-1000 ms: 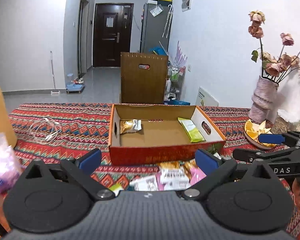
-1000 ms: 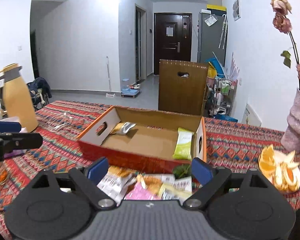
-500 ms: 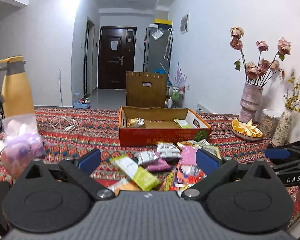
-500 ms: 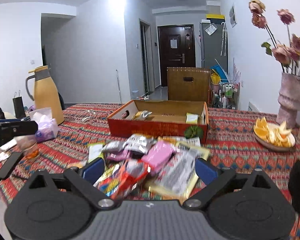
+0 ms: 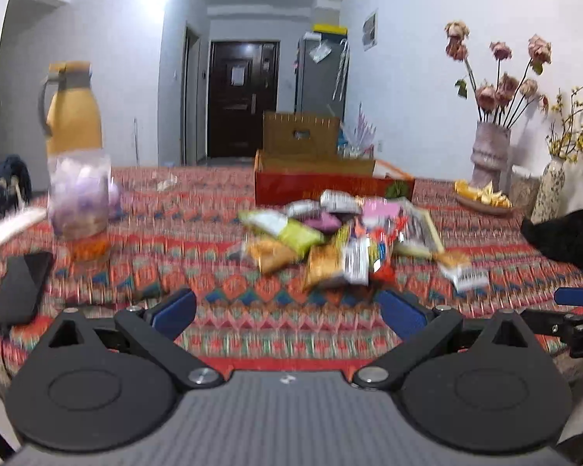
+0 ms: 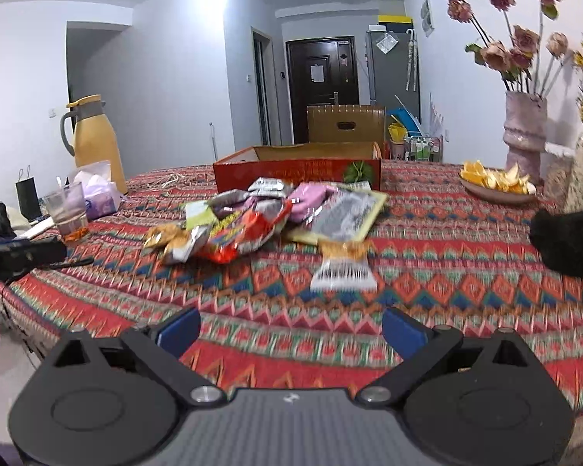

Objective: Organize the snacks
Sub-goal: 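Grasp a cookie packet with the right gripper while the left grasps another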

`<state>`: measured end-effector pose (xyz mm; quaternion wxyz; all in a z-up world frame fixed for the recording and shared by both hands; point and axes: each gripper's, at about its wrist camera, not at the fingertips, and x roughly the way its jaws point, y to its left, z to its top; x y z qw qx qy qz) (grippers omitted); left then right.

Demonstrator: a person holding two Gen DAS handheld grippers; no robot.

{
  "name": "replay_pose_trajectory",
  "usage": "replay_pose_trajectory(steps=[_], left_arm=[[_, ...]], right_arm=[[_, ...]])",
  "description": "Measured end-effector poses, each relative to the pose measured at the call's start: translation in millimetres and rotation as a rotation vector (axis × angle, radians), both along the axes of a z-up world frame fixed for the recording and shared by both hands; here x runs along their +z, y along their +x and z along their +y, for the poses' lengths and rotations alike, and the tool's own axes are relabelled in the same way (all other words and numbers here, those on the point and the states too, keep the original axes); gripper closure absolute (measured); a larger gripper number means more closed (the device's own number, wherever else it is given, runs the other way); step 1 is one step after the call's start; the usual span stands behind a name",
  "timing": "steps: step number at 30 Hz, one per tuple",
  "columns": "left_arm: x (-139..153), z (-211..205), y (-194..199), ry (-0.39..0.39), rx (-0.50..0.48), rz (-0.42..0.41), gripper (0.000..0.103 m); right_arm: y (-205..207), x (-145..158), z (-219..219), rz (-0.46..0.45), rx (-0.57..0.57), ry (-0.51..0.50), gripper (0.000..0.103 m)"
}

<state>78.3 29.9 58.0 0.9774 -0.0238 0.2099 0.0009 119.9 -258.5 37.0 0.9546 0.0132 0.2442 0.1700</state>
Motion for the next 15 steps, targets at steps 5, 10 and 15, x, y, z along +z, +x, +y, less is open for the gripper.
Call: replay_pose_trajectory(steps=[5,10,15], left_arm=[[-17.8,-1.1,-13.8,0.004,-0.015,0.026,0.0],[-24.8,-5.4,-14.4,0.008,-0.025,0.028,0.0],[-31.1,-11.5,-9.4,0.03,-0.028,0.02,0.0]], right_arm=[[-23.7,-16.4,4.4,-0.073,-0.041,-0.05,0.0],[-28.7,-26.8,6.1,-0.075,-0.023,-0.042,0.0],[-26.2,-32.2,5.3,-0.074,-0.043,-0.042,0.0]])
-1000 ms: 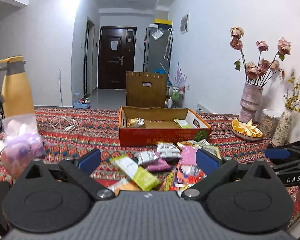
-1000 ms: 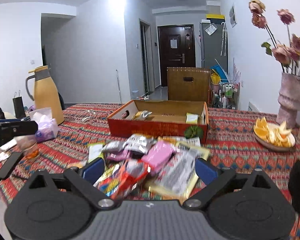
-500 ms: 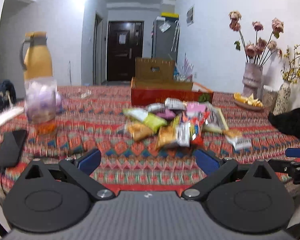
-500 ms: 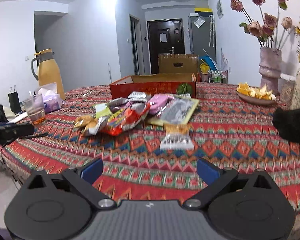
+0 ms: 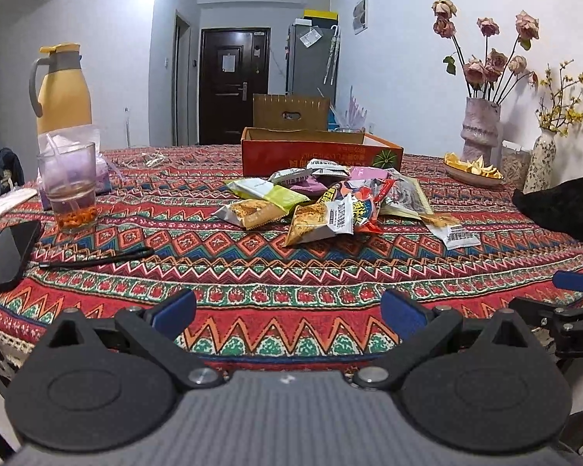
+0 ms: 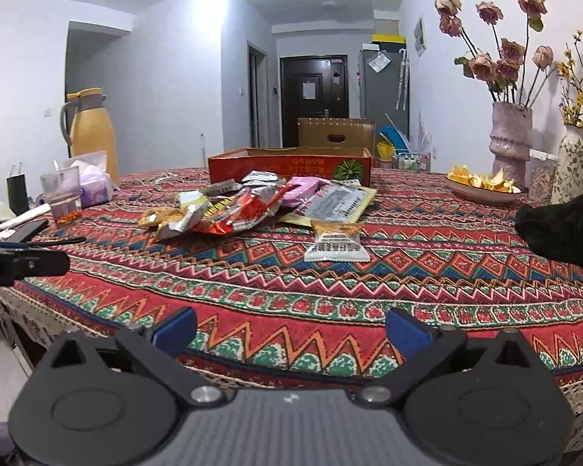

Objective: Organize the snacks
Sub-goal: 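Grasp a cookie packet with the right gripper while the left grasps another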

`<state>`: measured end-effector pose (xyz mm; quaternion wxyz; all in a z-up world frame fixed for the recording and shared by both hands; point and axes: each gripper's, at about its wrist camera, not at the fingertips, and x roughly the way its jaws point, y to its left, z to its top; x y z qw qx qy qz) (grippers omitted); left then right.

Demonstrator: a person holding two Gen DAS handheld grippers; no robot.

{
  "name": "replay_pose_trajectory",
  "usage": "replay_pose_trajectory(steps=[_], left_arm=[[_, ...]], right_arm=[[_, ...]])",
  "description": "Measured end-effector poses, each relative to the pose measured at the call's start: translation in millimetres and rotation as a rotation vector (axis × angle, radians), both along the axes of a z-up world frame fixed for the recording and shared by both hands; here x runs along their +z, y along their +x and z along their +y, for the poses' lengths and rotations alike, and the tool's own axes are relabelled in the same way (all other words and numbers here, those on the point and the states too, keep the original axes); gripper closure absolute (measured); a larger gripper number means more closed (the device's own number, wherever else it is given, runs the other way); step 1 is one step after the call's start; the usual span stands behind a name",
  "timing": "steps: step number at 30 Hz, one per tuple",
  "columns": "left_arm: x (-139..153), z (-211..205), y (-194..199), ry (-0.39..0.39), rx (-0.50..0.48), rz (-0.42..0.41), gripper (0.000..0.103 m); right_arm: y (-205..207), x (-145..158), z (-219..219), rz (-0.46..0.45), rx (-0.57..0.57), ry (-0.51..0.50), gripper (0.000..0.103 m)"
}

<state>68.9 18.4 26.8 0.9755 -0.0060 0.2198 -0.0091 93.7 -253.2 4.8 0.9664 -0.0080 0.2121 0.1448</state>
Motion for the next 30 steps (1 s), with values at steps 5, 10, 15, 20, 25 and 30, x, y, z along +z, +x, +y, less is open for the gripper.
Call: replay_pose_trajectory(steps=[5,10,15,20,25,30], left_arm=[[-3.1,-0.7,9.5,0.0,-0.009,0.006,0.0],[-5.1,0.6,22.2,-0.023,-0.035,0.032,0.0],[-7.1,-1.2,40.3,-0.03,-0.041,0.053,0.0],[-6.5,-5.6,65.2,-0.031,-0.039,0.077,0.0],[-2.4,-7.1,100.4,-0.061,-0.062,0.092,0.0],[-0.8,-5.0,140.5,-0.079,-0.071,0.106,0.001]], right_arm=[[6.0,-3.0,-3.8,-0.003,-0.018,0.019,0.0],[15.6,-6.8,-5.8,-0.002,-0.005,0.034,0.0],[28.3,-6.7,-6.8,0.029,0.019,0.067,0.0],[48.5,-1.5,-0.7,0.073,-0.032,0.036,0.0],[67.6,7.2,-3.5,0.051,-0.011,0.068,0.0],[96.8,16.7,-5.6,0.046,-0.007,0.083,0.0]])
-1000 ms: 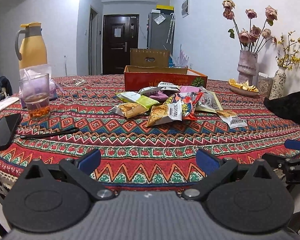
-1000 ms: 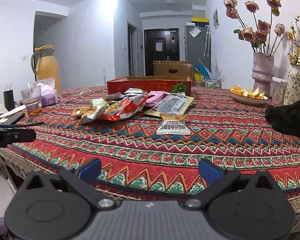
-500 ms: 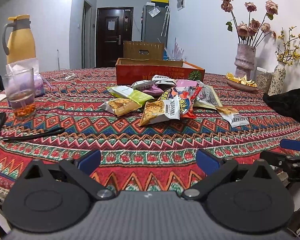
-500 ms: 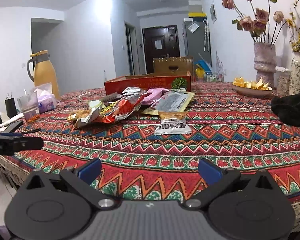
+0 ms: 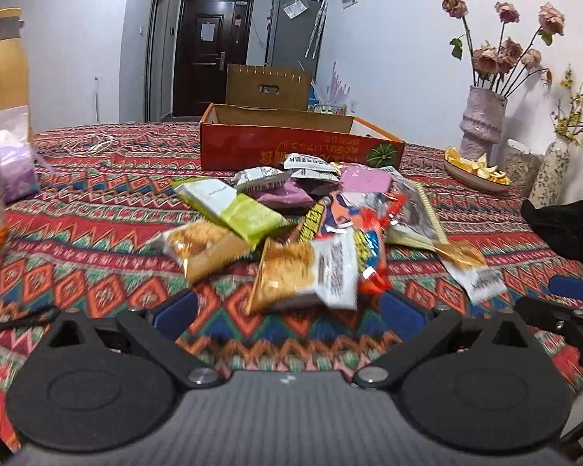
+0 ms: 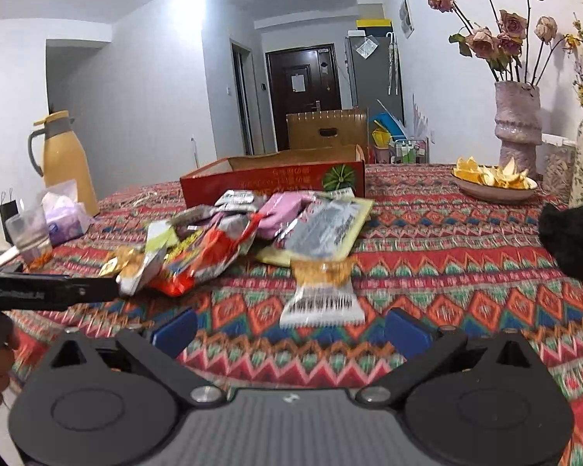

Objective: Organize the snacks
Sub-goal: 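Grasp a cookie packet with the right gripper while the left grasps another, then carry both cookie packets over the orange box with both grippers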

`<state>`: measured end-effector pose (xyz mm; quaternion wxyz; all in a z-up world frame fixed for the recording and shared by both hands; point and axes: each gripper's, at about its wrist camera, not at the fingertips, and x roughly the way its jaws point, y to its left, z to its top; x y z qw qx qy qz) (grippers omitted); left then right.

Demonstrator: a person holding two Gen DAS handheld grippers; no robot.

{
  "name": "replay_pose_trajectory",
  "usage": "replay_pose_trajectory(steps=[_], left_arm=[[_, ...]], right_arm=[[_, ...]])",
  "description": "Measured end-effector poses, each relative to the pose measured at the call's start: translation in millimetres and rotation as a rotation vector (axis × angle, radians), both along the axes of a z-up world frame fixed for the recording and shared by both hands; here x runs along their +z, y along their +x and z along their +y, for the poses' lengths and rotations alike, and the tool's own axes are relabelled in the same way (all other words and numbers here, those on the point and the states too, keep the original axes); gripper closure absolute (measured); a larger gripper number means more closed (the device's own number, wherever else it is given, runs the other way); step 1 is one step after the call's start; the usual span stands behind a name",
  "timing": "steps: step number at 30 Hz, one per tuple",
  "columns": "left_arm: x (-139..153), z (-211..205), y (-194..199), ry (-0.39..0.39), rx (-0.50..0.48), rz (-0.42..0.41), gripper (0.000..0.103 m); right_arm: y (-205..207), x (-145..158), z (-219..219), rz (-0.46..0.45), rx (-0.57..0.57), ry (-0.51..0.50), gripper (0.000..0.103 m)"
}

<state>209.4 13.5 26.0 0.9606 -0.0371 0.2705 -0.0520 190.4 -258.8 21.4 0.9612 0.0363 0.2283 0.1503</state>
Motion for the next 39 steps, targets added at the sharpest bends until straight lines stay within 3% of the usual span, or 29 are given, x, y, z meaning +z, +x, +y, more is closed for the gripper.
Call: replay_pose_trajectory(steps=[10,14,18,19,32,39], left_arm=[[-11.7,15.3,54.0,-0.117,-0.044,0.111,0.024],[-12.1,19.5,59.8,-0.145,-0.05,0.11,0.03],[-11.2,20.6,60.9,-0.122,-0.03,0.114,0.051],[-10.4,20.0,60.7,-0.109,-0.025,0.119,0.051],[18.1,16.3,20.2,-0.082,-0.013,0.057,0.056],[34.9,16.8,20.1,-0.07,-0.004,0.014,0.056]], right_arm=[[70.2,-0.7,0.1,0.091,0.008,0.017,0.002],[91.8,-8.9,5.1,0.156,-0.007,-0.024,0.024],[99.0,-14.6,12.5,0.166,-0.002,-0.075,0.052],[99.3,-14.6,14.1,0.163,-0.003,-0.09,0.06],[68.5,9.1,7.3,0.103,0.029,-0.052,0.062],[68.0,24.7,7.3,0.054,0.038,-0.048,0.062]])
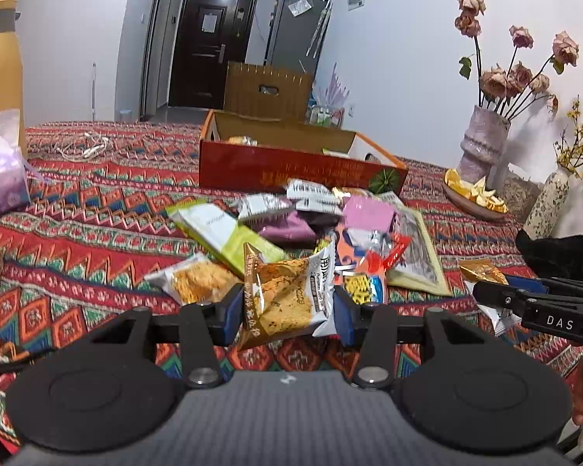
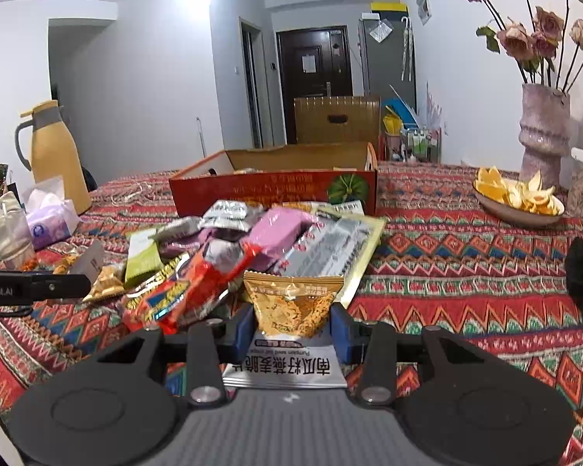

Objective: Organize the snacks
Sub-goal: 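Carry both cookie packets over the orange box with both grippers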

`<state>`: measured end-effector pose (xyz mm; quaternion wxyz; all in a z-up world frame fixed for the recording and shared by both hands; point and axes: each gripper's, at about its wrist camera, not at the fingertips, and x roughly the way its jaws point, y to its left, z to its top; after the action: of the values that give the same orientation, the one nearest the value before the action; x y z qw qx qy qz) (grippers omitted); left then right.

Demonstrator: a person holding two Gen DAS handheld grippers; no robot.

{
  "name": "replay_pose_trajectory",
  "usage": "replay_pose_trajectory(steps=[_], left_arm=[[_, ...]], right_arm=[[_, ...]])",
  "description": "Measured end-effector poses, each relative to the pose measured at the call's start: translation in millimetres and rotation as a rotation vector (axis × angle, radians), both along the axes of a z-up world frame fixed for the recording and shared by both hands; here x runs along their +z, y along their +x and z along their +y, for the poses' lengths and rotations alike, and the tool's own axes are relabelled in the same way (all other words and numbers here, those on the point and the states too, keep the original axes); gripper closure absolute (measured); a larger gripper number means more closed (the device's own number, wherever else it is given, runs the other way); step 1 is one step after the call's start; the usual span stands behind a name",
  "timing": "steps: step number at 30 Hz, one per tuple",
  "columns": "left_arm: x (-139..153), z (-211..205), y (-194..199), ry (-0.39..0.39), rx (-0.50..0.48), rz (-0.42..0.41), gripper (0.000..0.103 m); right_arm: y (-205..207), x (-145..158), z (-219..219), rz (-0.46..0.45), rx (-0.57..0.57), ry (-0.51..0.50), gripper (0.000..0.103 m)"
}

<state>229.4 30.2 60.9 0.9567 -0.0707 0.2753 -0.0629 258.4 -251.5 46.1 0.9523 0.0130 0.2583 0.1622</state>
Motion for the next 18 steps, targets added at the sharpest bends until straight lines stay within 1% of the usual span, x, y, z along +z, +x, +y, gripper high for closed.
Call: replay_pose_trajectory(steps=[3,7,18], left_arm=[[5.2,1.3,8.0,-0.002,0.004,-0.005,0.056],[12.3,1.0,21.7,0.022,0.013,-0.017,0.056],[27.3,3.0,67.8,0.043,0.018,-0.043,0.056]], right_arm=[[7.1,5.5,1.1,-0.013,0.008,-0.004,0.062],[20.3,14.3,2.9,-0.035,0.017,-0.005,0.062],[74.7,35.3,11.9,-0.08,0.039,-0.026,0.062]])
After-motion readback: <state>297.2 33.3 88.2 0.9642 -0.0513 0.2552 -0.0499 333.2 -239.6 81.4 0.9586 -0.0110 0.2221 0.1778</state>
